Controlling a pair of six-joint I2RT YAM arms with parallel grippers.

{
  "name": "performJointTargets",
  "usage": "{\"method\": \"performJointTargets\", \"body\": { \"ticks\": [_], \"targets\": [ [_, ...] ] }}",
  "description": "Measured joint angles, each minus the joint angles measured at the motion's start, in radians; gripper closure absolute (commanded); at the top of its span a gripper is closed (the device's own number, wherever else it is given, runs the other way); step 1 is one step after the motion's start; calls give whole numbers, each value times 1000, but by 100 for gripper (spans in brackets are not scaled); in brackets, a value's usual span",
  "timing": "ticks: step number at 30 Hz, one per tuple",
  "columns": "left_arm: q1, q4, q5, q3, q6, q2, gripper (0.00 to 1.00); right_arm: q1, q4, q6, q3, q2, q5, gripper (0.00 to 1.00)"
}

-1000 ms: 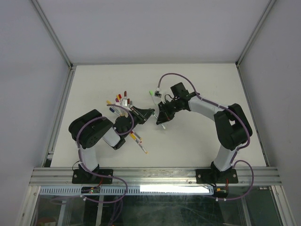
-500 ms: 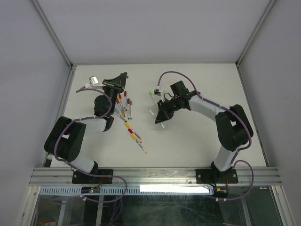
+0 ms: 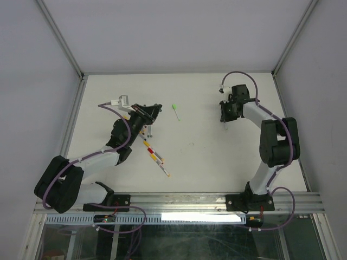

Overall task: Open the pen caps
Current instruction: Place the pen at the center of the board.

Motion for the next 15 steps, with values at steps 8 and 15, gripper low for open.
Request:
{"method": "performJointTargets", "body": {
  "ticks": [8, 15],
  "targets": [
    [-103, -103, -34, -16, 73, -36, 100, -76, -5, -21, 30, 72, 175, 82],
    [-124, -157, -51, -3, 95, -10, 100, -105, -16, -37, 39, 99, 211, 65]
  ]
}}
